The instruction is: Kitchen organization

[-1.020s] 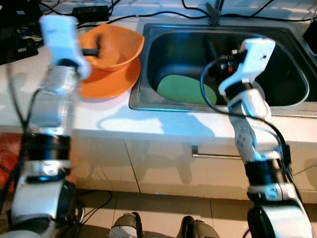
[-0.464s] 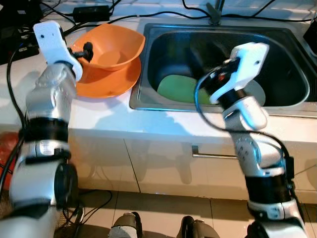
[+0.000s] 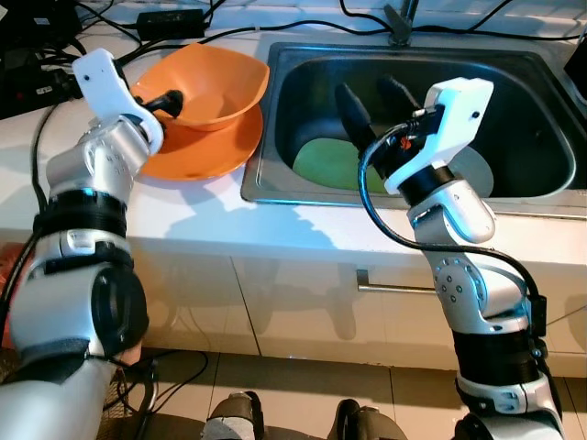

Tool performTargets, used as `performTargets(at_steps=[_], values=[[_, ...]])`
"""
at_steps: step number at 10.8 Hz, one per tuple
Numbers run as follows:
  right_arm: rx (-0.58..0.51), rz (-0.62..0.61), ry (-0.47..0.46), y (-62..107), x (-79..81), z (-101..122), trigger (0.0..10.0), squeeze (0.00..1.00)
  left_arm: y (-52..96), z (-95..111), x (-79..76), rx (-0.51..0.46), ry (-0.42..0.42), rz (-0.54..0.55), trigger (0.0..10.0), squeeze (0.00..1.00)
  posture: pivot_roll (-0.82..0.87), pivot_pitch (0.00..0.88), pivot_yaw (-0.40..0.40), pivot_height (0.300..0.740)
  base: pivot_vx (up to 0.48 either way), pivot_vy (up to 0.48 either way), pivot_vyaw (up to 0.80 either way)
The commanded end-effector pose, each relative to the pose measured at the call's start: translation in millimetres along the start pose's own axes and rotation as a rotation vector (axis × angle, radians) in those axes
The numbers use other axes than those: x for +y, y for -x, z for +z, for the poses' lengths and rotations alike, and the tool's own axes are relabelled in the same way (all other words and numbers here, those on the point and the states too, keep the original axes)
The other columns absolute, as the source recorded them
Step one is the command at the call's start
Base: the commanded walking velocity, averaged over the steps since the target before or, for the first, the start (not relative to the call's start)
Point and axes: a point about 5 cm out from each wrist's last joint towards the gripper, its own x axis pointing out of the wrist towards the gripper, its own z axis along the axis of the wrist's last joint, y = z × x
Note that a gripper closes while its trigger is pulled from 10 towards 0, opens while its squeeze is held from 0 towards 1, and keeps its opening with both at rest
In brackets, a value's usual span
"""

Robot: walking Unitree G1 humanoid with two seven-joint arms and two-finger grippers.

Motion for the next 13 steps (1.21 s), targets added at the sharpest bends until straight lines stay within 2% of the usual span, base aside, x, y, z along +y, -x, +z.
performTargets(at_steps=[1, 3, 4, 5, 13], values=[[-0.005, 0.008, -0.003, 1.9, 2.7, 2, 10.0, 0.0, -0.3, 1, 0.0, 0.024, 0.018, -0.002, 10.0, 0.0, 0.13, 0.157, 0.061, 0.74, 0.0, 0.0, 0.0], [-0.003, 0.003, -0.007, 2.4, 3.6, 3, 10.0, 0.0, -1.4, 3, -1.0, 0.047, 0.094, -0.015, 10.0, 0.0, 0.13, 0.159, 0.065, 0.74, 0.0, 0.0, 0.0], [-0.002, 0.003, -0.008, 2.5, 4.1, 3, 10.0, 0.0, -1.5, 5, -1.7, 0.047, 0.12, -0.026, 7.0, 0.0, 0.13, 0.158, 0.067, 0.74, 0.0, 0.0, 0.0], [-0.001, -0.006, -0.007, 2.8, 3.4, 3, 10.0, 0.0, -1.1, 11, -4.7, 0.041, 0.195, -0.06, 0.0, 0.0, 0.13, 0.158, 0.069, 0.74, 0.0, 0.0, 0.0], [0.005, -0.023, -0.005, 2.8, 0.0, 3, 10.0, 0.0, -3.0, 2, 2.1, 0.08, 0.278, -0.048, 0.0, 0.0, 0.13, 0.149, 0.068, 0.74, 0.0, 0.0, 0.0]])
